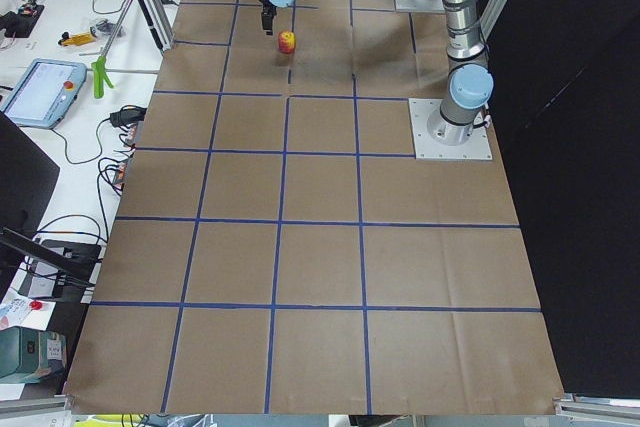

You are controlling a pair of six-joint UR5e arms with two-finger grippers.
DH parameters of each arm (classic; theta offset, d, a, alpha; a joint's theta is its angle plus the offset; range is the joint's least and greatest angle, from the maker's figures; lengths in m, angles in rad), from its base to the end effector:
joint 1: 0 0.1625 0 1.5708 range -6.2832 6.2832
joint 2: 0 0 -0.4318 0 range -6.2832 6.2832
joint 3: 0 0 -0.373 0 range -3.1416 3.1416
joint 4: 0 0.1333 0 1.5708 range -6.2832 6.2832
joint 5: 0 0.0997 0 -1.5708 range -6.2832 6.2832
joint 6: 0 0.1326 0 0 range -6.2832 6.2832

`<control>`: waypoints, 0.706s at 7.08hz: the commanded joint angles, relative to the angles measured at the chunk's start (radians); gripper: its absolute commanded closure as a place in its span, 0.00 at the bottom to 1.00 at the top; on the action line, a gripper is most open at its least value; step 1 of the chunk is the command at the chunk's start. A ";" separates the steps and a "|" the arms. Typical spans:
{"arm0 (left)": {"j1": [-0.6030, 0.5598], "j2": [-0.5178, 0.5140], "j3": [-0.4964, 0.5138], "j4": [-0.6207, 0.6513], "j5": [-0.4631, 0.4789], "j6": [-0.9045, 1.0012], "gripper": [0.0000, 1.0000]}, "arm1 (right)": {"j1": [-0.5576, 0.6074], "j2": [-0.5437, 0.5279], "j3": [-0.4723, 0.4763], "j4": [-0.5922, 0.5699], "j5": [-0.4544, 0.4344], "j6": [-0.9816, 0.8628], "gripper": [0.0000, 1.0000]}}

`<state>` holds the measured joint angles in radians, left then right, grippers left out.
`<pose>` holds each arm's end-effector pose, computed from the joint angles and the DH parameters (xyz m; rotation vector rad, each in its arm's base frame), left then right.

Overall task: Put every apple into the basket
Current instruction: 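Release the red apple in the basket while the left releases the small apple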

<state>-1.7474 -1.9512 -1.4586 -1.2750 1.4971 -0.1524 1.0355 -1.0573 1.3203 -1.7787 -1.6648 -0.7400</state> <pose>-0.2503 -0.5885 0.3351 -0.0386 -3.0641 0.0232 -0.2350 -0.6332 0.3043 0.3202 -3.0784 -0.1552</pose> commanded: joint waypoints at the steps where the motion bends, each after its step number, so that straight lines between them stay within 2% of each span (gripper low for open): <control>1: 0.093 0.174 -0.020 -0.142 0.011 0.005 0.01 | 0.201 -0.075 0.000 0.126 0.014 0.224 0.00; 2: 0.121 0.249 -0.022 -0.212 0.015 0.007 0.01 | 0.335 -0.076 0.000 0.127 0.016 0.431 0.00; 3: 0.132 0.311 -0.032 -0.274 0.070 0.007 0.01 | 0.476 -0.075 -0.001 0.111 0.019 0.652 0.00; 4: 0.132 0.363 -0.063 -0.293 0.089 0.007 0.01 | 0.574 -0.067 -0.003 0.104 0.022 0.791 0.00; 5: 0.134 0.405 -0.119 -0.297 0.087 0.008 0.01 | 0.654 -0.038 -0.004 0.076 0.096 0.933 0.02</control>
<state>-1.6176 -1.6035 -1.5264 -1.5526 1.5735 -0.1454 1.5783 -1.1188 1.3178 -1.6789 -1.6243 0.0114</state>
